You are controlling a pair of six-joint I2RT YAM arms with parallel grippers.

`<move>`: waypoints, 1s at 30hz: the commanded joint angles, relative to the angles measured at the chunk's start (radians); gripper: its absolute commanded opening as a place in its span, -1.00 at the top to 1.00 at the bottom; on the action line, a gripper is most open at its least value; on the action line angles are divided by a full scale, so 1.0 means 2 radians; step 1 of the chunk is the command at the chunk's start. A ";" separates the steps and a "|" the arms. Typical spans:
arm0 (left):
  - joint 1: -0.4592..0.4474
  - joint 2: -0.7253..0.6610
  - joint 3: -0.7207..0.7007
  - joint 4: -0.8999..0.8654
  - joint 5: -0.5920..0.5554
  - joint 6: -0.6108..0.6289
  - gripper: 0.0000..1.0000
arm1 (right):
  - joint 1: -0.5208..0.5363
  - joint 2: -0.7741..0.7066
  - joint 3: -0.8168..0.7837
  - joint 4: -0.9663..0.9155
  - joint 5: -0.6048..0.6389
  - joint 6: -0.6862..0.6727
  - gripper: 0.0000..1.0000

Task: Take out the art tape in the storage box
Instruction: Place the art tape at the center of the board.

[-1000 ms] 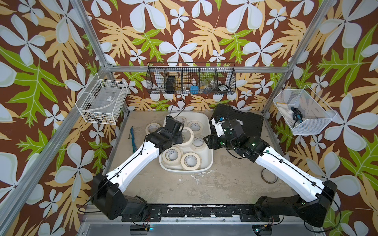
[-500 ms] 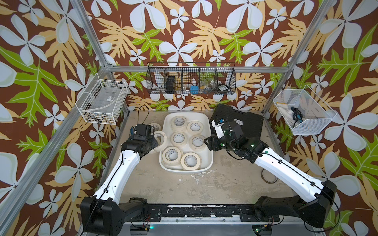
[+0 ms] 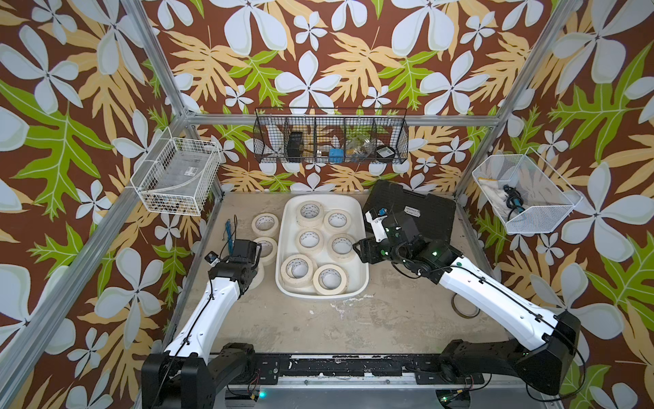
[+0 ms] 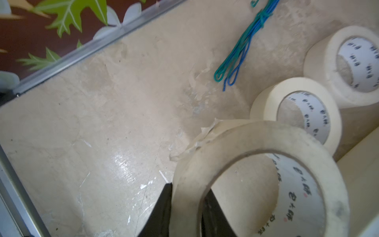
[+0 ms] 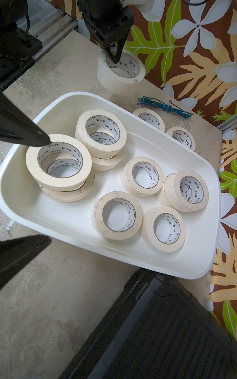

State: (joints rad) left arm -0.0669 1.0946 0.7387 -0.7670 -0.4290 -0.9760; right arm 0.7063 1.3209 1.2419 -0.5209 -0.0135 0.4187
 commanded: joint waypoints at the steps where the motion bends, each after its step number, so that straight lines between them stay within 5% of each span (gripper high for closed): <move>1: 0.000 -0.003 -0.023 0.044 0.013 -0.020 1.00 | 0.000 0.003 -0.002 0.012 -0.007 0.005 -0.43; 30: -0.023 0.063 -0.096 0.147 0.029 -0.001 0.90 | 0.000 0.016 -0.017 0.015 -0.010 0.007 -0.43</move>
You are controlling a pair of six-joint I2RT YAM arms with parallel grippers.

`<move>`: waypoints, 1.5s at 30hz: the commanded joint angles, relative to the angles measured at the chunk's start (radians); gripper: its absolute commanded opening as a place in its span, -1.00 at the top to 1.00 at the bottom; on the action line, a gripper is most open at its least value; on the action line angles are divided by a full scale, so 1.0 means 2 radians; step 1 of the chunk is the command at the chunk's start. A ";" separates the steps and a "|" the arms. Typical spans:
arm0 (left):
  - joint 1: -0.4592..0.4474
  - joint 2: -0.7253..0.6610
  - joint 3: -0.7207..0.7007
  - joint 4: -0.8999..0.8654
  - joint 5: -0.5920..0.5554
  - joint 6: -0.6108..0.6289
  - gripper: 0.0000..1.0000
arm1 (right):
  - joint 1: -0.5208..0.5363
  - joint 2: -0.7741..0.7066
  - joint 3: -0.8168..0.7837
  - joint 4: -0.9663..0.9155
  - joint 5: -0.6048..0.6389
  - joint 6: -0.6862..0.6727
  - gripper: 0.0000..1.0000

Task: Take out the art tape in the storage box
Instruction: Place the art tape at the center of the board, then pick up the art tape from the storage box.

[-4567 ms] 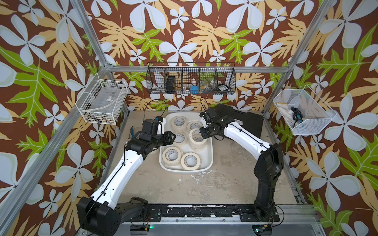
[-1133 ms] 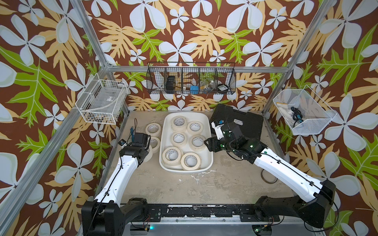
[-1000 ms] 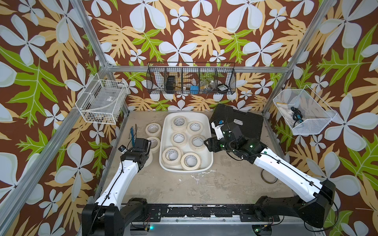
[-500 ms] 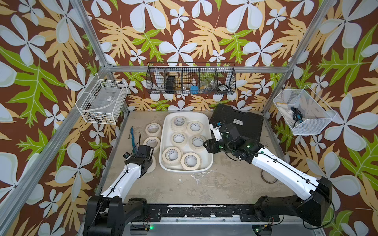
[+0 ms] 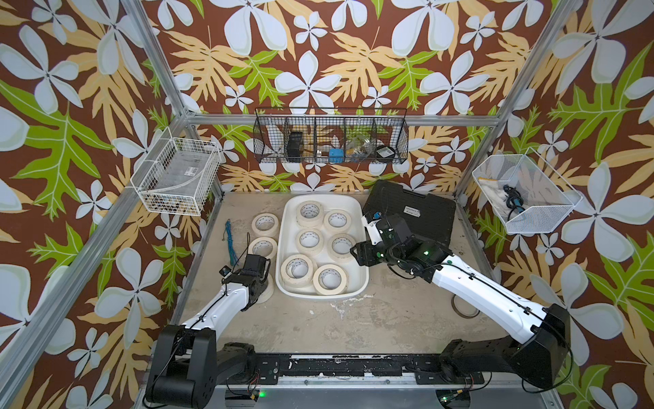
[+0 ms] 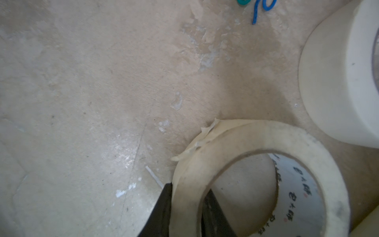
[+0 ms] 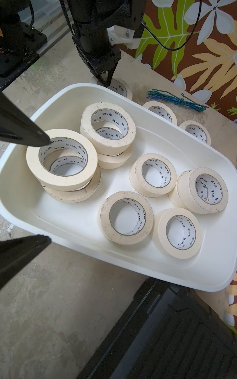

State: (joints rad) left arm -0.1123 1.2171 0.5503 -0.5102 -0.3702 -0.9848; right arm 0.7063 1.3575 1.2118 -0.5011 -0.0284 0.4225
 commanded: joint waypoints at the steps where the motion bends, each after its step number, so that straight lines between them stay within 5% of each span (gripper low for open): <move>1: 0.000 0.002 -0.002 0.020 0.000 0.004 0.88 | 0.000 -0.003 -0.003 0.006 -0.003 0.006 -0.43; 7: 0.000 0.012 -0.001 0.035 0.009 0.013 0.76 | 0.000 -0.002 -0.004 0.006 -0.003 0.006 -0.43; 12: -0.001 0.013 0.002 0.038 0.004 0.018 0.24 | 0.000 -0.001 -0.002 0.006 -0.003 0.004 -0.43; 16: -0.001 0.003 0.008 0.031 0.001 0.020 0.14 | 0.000 0.002 0.003 0.004 -0.003 0.004 -0.43; 24: 0.000 -0.044 0.051 -0.039 -0.040 0.014 -0.98 | 0.000 0.006 0.014 0.002 0.000 0.001 -0.44; 30: 0.000 -0.092 0.108 -0.093 -0.063 0.026 -1.00 | -0.002 0.042 0.047 0.021 0.011 -0.005 -0.44; 38: 0.000 -0.150 0.167 -0.115 -0.056 0.092 -1.00 | -0.011 0.178 0.179 0.009 0.047 -0.005 -0.42; 45: 0.000 -0.191 0.193 -0.081 0.047 0.206 -0.99 | -0.011 0.275 0.272 -0.041 0.018 -0.021 -0.38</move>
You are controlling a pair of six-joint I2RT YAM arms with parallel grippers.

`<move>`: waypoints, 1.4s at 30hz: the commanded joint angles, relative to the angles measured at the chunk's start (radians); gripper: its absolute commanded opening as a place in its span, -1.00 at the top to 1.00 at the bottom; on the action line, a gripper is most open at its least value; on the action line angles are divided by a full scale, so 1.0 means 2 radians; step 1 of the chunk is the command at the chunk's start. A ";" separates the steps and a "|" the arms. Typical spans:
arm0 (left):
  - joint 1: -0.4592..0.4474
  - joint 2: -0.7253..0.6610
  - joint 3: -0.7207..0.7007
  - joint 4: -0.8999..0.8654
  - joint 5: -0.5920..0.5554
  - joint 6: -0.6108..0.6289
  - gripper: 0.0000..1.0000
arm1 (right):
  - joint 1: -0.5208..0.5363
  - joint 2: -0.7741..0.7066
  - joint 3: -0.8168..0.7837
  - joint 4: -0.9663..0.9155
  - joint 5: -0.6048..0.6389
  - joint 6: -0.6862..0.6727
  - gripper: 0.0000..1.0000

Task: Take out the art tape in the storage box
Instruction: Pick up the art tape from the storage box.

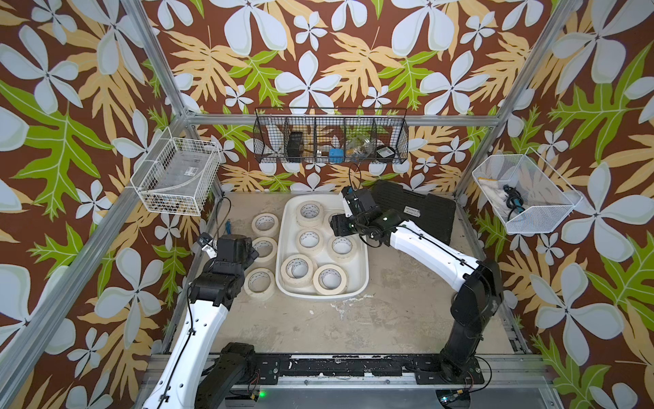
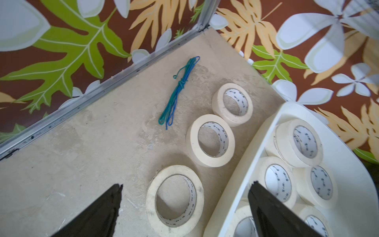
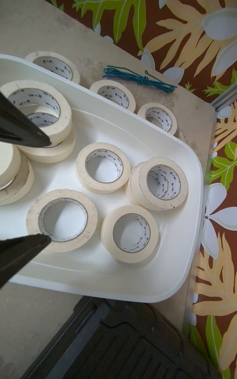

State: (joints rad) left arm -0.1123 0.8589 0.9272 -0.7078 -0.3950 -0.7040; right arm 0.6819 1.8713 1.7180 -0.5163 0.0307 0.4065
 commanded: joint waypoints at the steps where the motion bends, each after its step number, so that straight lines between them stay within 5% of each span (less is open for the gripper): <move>1: 0.000 -0.018 0.003 0.026 0.083 0.078 -0.99 | 0.002 0.023 0.018 -0.040 -0.019 -0.017 -0.36; 14: 0.000 -0.017 -0.028 0.074 0.212 0.113 -0.98 | 0.043 -0.052 -0.164 -0.030 -0.029 -0.029 -0.33; 30: 0.000 -0.023 -0.047 0.094 0.244 0.110 -0.97 | 0.056 -0.039 -0.223 0.005 -0.038 -0.017 -0.10; 42: 0.000 -0.011 -0.055 0.103 0.266 0.113 -0.95 | 0.056 -0.023 -0.217 0.013 -0.044 -0.013 0.52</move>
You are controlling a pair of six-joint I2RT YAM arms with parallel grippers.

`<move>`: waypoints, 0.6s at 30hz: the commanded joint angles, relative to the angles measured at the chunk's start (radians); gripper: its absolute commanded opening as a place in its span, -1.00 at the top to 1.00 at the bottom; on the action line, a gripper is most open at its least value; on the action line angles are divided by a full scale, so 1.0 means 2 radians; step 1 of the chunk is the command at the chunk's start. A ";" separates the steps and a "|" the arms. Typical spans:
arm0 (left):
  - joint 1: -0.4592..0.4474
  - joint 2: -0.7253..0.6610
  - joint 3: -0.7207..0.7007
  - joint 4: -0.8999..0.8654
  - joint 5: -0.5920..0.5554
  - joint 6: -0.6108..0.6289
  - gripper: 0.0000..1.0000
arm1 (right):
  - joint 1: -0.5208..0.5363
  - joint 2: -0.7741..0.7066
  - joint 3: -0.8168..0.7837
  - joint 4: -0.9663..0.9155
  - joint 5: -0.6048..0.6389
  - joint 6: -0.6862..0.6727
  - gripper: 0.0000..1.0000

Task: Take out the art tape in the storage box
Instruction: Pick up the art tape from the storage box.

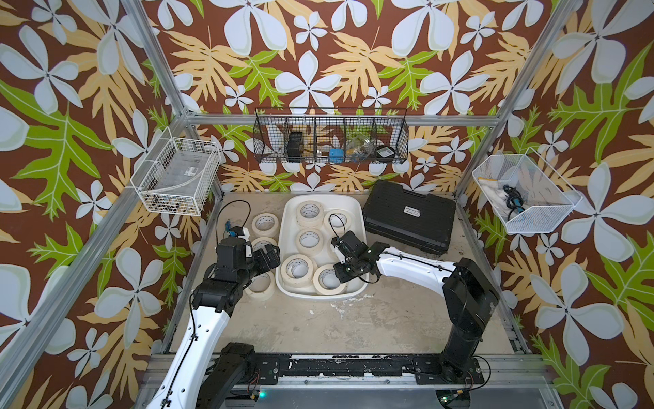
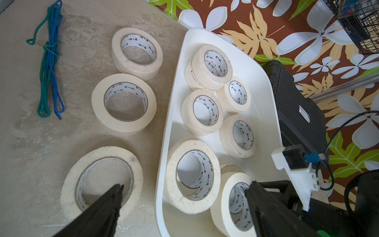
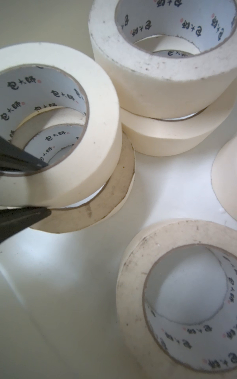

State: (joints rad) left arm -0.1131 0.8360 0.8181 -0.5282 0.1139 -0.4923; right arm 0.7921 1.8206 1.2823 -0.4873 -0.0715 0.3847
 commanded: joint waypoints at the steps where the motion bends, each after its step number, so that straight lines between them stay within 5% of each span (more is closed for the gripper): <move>1: 0.000 0.000 -0.001 0.014 0.010 0.008 -0.95 | 0.001 0.002 0.002 -0.003 0.007 -0.002 0.59; 8: 0.000 0.001 0.005 0.019 0.018 0.006 -0.92 | 0.002 -0.032 0.000 -0.020 0.016 0.002 0.84; 18: -0.023 0.008 0.039 0.009 0.038 0.019 -0.82 | 0.002 -0.093 0.008 -0.063 0.052 0.006 0.93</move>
State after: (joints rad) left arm -0.1410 0.8478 0.8742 -0.5186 0.1665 -0.4740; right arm 0.7940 1.6562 1.2865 -0.5865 -0.0078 0.3855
